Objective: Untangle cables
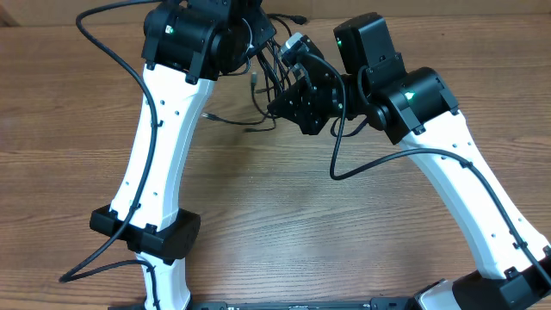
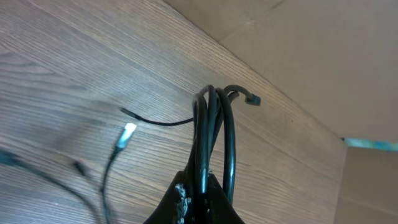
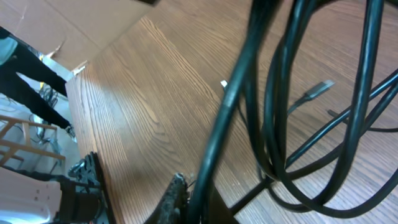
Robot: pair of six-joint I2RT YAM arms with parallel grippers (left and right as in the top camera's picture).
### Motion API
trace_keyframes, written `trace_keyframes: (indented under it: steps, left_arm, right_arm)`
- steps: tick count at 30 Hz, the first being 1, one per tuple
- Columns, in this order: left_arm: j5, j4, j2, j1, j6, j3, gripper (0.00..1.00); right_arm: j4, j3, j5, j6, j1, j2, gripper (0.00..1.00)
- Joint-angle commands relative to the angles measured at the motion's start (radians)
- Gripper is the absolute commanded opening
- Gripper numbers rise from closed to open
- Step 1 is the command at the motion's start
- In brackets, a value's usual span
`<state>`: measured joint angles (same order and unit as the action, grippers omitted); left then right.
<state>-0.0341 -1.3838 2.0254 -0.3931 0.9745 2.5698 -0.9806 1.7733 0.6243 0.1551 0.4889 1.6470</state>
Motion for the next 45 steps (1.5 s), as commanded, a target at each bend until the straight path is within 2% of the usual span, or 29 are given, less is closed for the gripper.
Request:
trace_keyframes:
  steps: [1, 5, 9, 14, 19, 20, 21, 22, 23, 26, 32, 42, 43, 45]
  left_arm:
    - [0.016, 0.005, -0.025, -0.005, 0.043, 0.007, 0.04]
    - [0.001, -0.004, -0.027, 0.050, -0.035, 0.008, 0.04]
    - [0.009, -0.020, -0.030, 0.140, -0.063, 0.008, 0.04]
    - [0.153, -0.033, -0.034, 0.281, -0.141, 0.008, 0.04]
    - [0.200, -0.056, -0.042, 0.321, -0.175, 0.008, 0.04]
    - [0.213, -0.056, -0.043, 0.319, -0.179, 0.008, 0.04]
    - [0.218, -0.056, -0.043, 0.315, -0.178, 0.008, 0.04]
    - [0.222, -0.055, -0.043, 0.299, -0.173, 0.008, 0.04]
    - [0.222, -0.055, -0.044, 0.279, -0.160, 0.008, 0.04]
    - [0.222, -0.053, -0.045, 0.234, -0.111, 0.008, 0.04]
    - [0.151, -0.043, -0.044, 0.120, -0.042, 0.008, 0.04]
    - [-0.019, -0.011, -0.041, -0.029, 0.004, 0.008, 0.04]
    - [-0.030, -0.011, -0.037, -0.039, 0.016, 0.008, 0.04]
    - [-0.019, -0.010, -0.029, -0.046, 0.051, 0.004, 0.04]
  right_arm:
    - [0.005, 0.006, -0.019, -0.002, 0.004, -0.006, 0.04]
    - [-0.024, 0.006, -0.146, 0.006, -0.043, -0.007, 0.04]
    - [-0.058, 0.007, -0.161, 0.028, -0.109, -0.010, 0.04]
    - [-0.092, 0.007, -0.160, 0.035, -0.219, -0.011, 0.04]
    - [-0.100, 0.007, -0.126, 0.037, -0.277, -0.011, 0.04]
    - [-0.099, 0.007, -0.101, 0.037, -0.277, -0.011, 0.15]
    - [-0.098, 0.007, -0.097, 0.036, -0.277, -0.011, 0.36]
    - [-0.097, 0.007, -0.090, 0.036, -0.274, -0.011, 0.67]
    - [-0.090, 0.007, -0.069, 0.036, -0.267, -0.010, 0.73]
    - [-0.055, 0.007, -0.031, 0.047, -0.249, -0.010, 0.74]
    - [0.037, 0.007, 0.165, 0.055, -0.220, -0.010, 0.76]
    - [0.045, 0.007, 0.163, 0.055, -0.134, -0.010, 0.75]
    - [0.045, 0.007, 0.163, 0.055, -0.127, -0.010, 0.71]
    - [0.050, 0.006, 0.163, 0.055, -0.112, -0.010, 0.43]
